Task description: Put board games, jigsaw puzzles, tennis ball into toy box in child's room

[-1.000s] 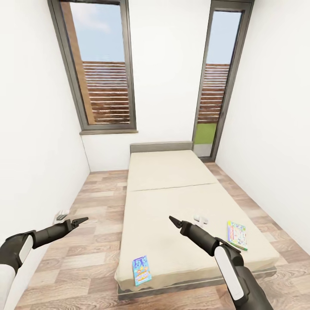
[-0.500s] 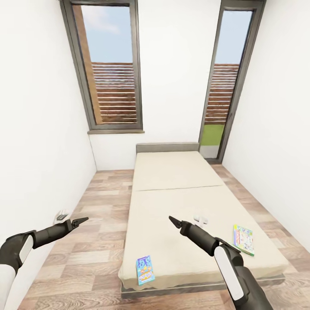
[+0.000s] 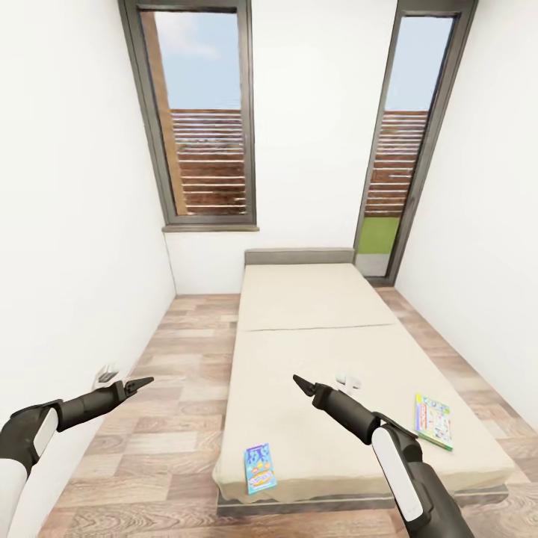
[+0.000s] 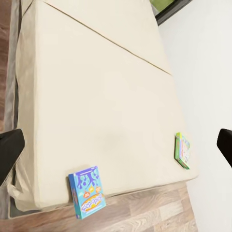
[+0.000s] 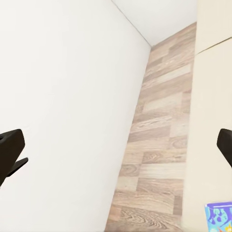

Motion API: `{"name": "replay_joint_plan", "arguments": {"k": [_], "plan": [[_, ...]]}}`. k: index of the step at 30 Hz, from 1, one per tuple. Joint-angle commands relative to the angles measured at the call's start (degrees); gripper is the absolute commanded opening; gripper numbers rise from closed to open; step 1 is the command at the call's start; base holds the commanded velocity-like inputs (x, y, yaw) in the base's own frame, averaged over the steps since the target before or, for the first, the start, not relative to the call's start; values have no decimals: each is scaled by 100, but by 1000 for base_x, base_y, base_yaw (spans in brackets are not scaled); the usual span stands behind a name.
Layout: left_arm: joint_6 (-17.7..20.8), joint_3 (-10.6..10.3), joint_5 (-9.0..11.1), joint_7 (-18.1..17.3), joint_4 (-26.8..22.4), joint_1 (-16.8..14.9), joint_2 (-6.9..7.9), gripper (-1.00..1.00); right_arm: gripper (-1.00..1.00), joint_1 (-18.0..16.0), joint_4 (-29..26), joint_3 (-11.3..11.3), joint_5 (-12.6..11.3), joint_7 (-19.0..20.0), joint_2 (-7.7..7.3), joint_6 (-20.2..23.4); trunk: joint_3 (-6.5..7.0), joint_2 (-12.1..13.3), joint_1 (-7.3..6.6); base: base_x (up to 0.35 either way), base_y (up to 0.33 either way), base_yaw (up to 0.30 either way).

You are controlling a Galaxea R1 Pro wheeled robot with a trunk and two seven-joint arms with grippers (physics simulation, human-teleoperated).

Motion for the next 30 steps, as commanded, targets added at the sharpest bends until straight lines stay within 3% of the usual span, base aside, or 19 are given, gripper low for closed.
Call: {"name": "replay_joint_plan", "arguments": {"k": [1, 23, 30], "plan": [[55, 17, 8, -15, 2, -7, -1, 100, 100, -5, -4, -7, -33, 1, 2, 39, -13, -13, 4, 0, 55, 163], [139, 24, 8, -44, 4, -14, 3, 100, 100, 1, 23, -53, -90, 33, -4, 62, -13, -13, 4, 0, 9, 34], [301, 24, 9, -44, 2, -31, 7, 100, 100, 4, 166, -134, -141, 8, -1, 174, -139, -294, 158, 0, 0, 0]]}}
